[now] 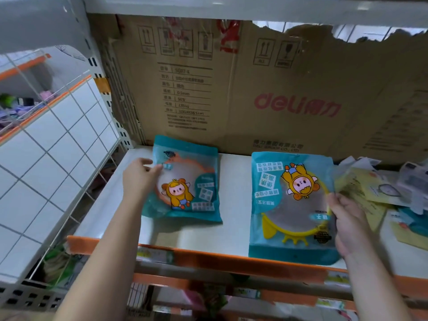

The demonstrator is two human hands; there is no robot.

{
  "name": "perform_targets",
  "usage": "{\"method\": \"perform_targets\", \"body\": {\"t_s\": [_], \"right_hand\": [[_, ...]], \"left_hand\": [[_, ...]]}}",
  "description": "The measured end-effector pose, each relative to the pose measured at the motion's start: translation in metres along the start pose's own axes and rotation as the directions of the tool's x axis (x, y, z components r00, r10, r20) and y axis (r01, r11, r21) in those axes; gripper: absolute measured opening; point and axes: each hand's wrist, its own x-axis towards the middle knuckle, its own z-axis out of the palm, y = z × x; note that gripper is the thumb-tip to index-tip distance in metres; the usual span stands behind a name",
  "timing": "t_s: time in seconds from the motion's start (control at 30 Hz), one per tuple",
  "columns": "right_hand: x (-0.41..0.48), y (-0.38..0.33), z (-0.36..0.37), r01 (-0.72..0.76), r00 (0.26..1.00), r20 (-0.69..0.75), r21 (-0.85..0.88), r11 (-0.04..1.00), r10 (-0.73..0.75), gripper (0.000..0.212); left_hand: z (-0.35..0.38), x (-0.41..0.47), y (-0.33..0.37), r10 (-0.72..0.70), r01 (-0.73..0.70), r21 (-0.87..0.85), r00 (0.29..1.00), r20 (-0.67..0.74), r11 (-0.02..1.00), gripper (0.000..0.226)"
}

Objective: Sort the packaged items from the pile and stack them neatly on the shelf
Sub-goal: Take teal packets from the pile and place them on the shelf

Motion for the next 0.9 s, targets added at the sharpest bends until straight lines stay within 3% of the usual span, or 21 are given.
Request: {"method": "perform_targets", "body": {"t_s": [0.2,0.37,0.43,0.53,0.67,0.8,0.87,0.9], "right_hand": [[-0.003,0.003,0.012,-0.032,0.999,-0.01,0.043,0.999,0.032,0.09],[-0.01,0.001,0.015,-0.038,0.999,-0.032,0.033,0.999,0.039,0.087],[-0.014,0.0,0.017,-0.03,0.998,-0.05,0.019,0.999,0.031,0.077],[-0.018,-0.004,0.02,-0.032,0.998,-0.056,0.039,0.999,0.035,0.037],[-0.017,-0.008,0.021,-0.068,0.996,-0.052,-0.005,0.998,0.068,0.022],[-0.005,-0.026,0.025,-0.031,0.991,0.124,-0.111,0.993,0.044,0.06],[0.004,-0.043,0.034,-0.01,0.963,0.265,-0.153,0.988,0.05,0.054],[0.007,-0.054,0.041,0.002,0.942,0.329,-0.178,0.984,0.058,0.048]], "left_hand": [[0.001,0.023,-0.011,-0.05,0.048,0.024,0.994,0.094,0.999,0.031],[0.003,0.03,-0.018,0.053,-0.059,0.283,0.998,0.029,0.957,0.037],[0.004,0.029,-0.021,0.066,-0.062,0.369,0.998,0.001,0.927,0.039],[0.007,0.029,-0.024,0.081,-0.066,0.422,0.997,-0.016,0.904,0.041],[0.009,0.029,-0.025,0.125,-0.101,0.441,0.992,-0.026,0.892,0.057],[0.016,0.015,0.0,0.33,-0.329,0.278,0.943,0.048,0.902,0.035],[0.023,-0.003,0.029,0.372,-0.382,0.02,0.908,0.194,0.924,0.027],[0.025,-0.015,0.045,0.384,-0.366,-0.118,0.883,0.271,0.923,0.034]]}}
